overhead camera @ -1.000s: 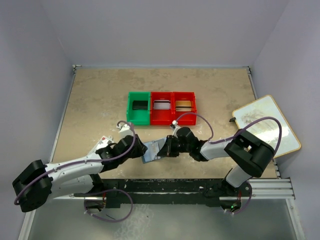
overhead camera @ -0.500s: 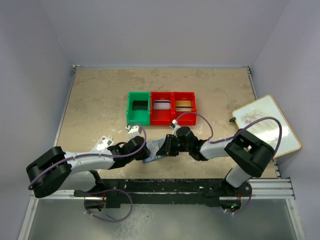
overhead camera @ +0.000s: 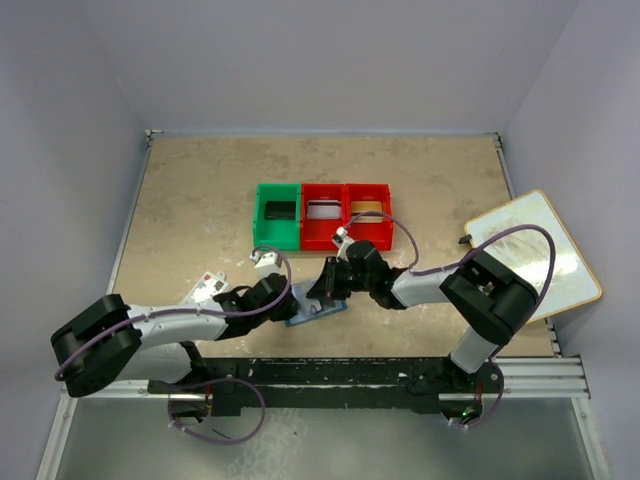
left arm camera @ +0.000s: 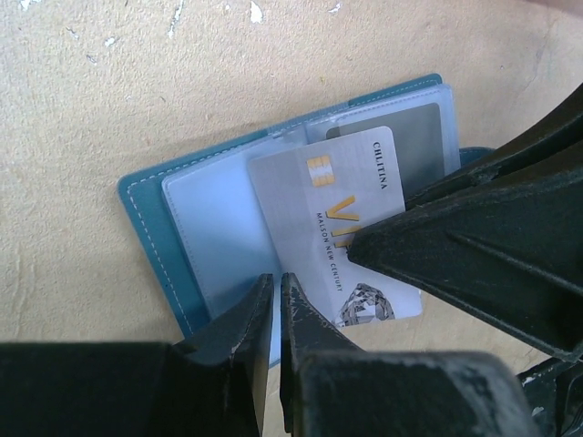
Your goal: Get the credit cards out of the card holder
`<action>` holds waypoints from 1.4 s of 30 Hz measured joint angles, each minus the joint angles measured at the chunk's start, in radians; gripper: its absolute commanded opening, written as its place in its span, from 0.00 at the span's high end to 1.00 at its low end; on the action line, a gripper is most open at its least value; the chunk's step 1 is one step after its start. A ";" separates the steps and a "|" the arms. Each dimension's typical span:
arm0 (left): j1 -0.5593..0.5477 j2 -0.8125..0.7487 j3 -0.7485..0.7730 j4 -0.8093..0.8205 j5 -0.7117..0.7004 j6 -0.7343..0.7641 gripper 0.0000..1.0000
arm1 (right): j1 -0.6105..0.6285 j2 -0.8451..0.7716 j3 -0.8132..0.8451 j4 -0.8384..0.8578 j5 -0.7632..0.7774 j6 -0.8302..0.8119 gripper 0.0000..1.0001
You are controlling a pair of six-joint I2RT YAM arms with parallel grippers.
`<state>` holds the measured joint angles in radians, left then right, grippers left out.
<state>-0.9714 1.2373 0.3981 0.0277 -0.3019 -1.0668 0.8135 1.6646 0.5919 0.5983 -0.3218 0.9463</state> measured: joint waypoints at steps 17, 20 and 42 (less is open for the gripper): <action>0.000 -0.058 -0.010 -0.050 -0.021 -0.013 0.92 | -0.003 -0.135 0.003 -0.104 -0.038 -0.135 1.00; 0.000 -0.106 -0.015 -0.081 -0.026 -0.008 0.91 | -0.003 -0.233 0.009 -0.164 0.002 -0.179 1.00; 0.000 -0.257 0.259 -0.434 -0.187 0.159 0.32 | -0.003 -0.548 0.067 -0.359 0.383 -0.622 1.00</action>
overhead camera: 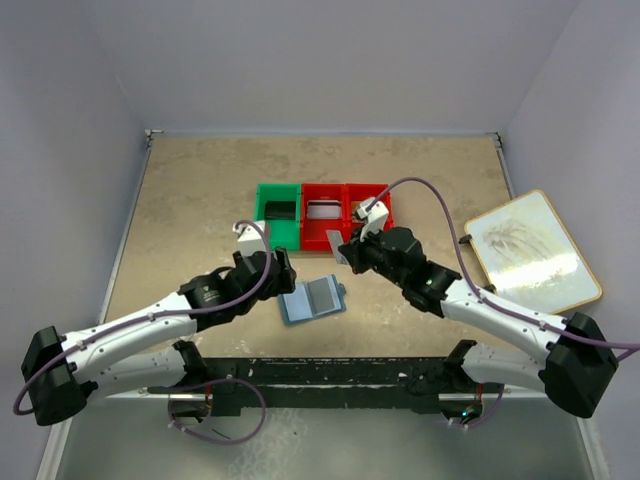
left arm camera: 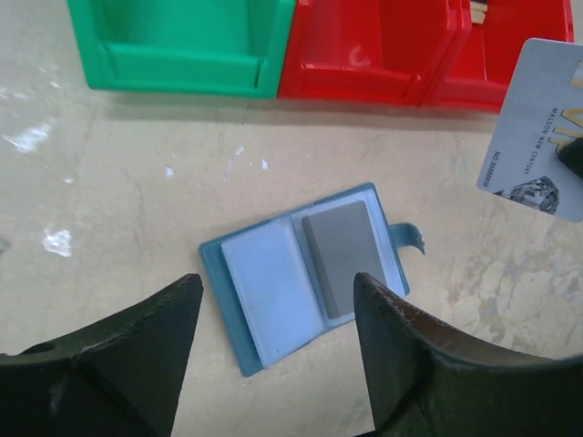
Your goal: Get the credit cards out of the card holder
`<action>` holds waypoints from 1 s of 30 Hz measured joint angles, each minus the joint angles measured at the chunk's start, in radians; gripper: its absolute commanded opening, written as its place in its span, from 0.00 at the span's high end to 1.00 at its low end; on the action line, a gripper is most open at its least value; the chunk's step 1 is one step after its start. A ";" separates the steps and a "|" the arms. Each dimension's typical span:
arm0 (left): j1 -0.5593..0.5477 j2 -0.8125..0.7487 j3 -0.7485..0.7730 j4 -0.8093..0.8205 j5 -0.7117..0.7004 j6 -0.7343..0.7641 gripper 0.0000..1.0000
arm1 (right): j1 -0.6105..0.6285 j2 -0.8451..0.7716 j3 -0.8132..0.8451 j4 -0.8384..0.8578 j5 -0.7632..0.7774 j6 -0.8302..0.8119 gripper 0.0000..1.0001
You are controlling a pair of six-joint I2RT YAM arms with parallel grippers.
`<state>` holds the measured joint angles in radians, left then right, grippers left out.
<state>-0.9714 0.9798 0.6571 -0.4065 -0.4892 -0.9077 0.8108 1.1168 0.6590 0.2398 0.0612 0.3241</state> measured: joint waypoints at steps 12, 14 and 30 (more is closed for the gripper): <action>0.342 0.019 0.164 -0.217 -0.038 0.200 0.27 | -0.077 0.162 0.144 0.060 0.118 -0.401 1.00; 0.363 0.019 0.171 -0.245 -0.036 0.227 0.27 | -0.097 0.234 0.203 0.068 0.082 -0.475 1.00; 0.369 -0.130 0.176 -0.274 -0.152 0.298 0.22 | -0.105 0.621 0.406 0.132 -0.057 -0.993 1.00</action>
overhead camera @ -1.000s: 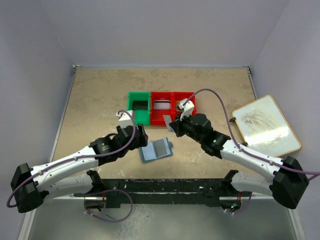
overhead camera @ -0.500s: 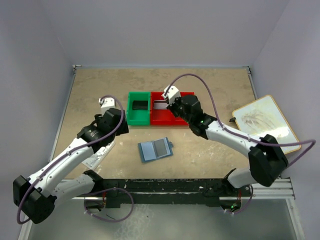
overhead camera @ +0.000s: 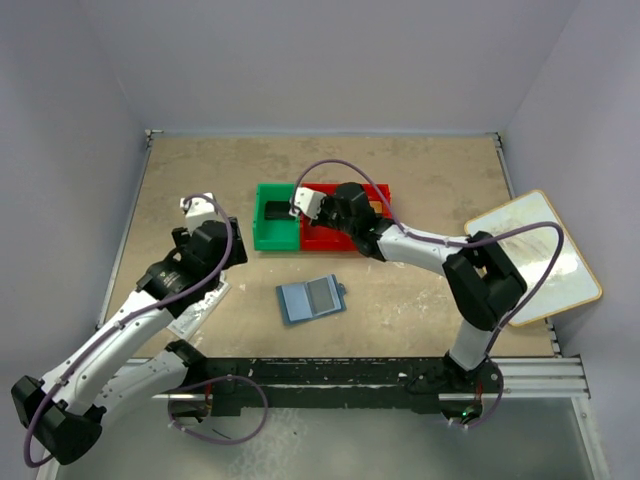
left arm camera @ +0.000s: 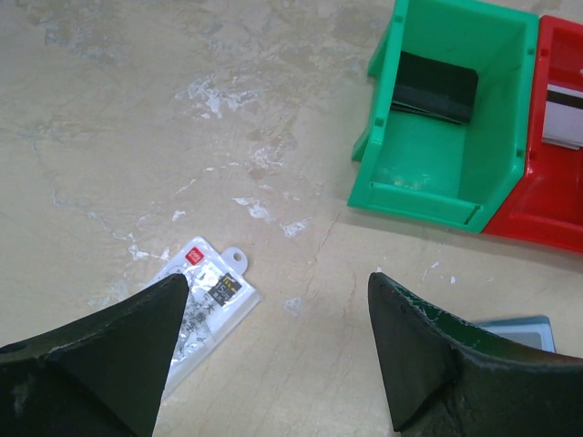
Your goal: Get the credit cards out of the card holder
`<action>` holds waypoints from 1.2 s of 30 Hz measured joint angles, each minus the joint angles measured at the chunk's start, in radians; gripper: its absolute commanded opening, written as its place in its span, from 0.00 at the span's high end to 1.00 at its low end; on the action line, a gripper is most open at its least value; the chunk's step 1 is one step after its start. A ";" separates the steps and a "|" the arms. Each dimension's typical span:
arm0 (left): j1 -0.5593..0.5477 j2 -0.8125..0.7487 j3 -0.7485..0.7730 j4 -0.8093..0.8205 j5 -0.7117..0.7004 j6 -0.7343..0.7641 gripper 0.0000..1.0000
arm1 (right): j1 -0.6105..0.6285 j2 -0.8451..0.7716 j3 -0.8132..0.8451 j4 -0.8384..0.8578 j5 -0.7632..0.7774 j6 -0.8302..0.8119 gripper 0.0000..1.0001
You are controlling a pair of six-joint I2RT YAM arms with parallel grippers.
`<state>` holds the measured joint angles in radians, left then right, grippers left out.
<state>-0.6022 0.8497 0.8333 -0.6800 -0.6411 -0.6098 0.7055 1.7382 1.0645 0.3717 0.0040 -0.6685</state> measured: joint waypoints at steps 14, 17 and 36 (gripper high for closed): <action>0.000 -0.006 0.000 -0.003 -0.023 0.002 0.22 | -0.008 0.130 0.095 -0.040 0.050 -0.176 1.00; 0.000 -0.006 0.000 -0.003 -0.023 0.002 0.22 | -0.013 0.130 0.095 -0.044 0.061 -0.194 1.00; 0.000 -0.005 0.000 -0.003 -0.022 0.002 0.21 | -0.018 0.303 0.255 -0.106 0.108 -0.269 0.92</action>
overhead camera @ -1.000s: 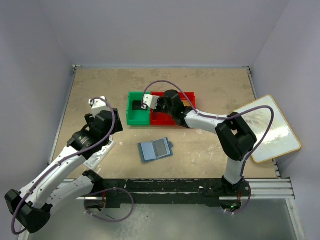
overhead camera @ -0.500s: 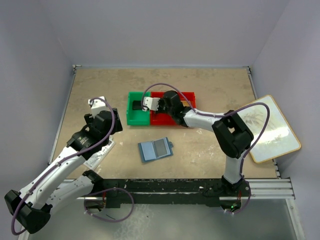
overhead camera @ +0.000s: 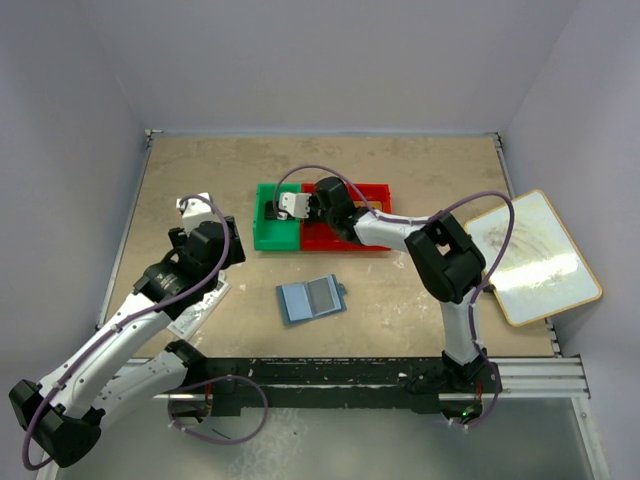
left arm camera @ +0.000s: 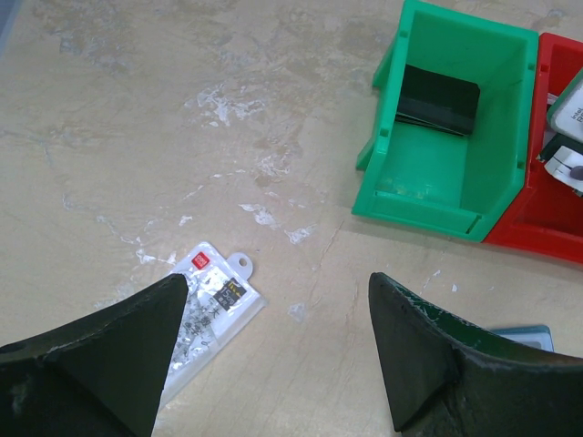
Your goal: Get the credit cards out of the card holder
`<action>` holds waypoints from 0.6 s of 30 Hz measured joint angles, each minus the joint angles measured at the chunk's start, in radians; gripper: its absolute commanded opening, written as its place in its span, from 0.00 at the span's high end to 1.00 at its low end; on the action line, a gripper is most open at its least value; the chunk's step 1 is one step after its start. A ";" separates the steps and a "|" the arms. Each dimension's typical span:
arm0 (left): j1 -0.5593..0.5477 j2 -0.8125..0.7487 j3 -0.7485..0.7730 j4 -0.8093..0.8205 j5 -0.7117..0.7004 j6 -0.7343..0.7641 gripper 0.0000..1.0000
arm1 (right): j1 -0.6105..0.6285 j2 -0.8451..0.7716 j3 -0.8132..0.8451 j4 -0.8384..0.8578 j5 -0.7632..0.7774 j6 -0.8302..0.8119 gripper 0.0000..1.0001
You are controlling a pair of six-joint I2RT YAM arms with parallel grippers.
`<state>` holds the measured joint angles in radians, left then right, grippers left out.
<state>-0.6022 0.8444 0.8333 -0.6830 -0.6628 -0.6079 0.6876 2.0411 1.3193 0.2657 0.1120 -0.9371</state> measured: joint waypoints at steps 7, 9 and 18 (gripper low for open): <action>0.000 0.005 0.000 0.000 0.000 0.000 0.21 | -0.001 0.002 0.007 -0.026 -0.003 -0.003 0.91; 0.000 0.008 0.000 0.000 0.000 0.000 0.21 | -0.001 0.002 0.007 -0.034 -0.002 -0.008 0.90; 0.000 0.018 0.000 0.000 0.002 0.000 0.21 | -0.006 0.002 0.007 -0.058 -0.002 -0.024 0.83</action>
<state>-0.6022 0.8619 0.8333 -0.6830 -0.6613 -0.6075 0.6819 2.0434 1.3266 0.2077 0.1097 -0.9615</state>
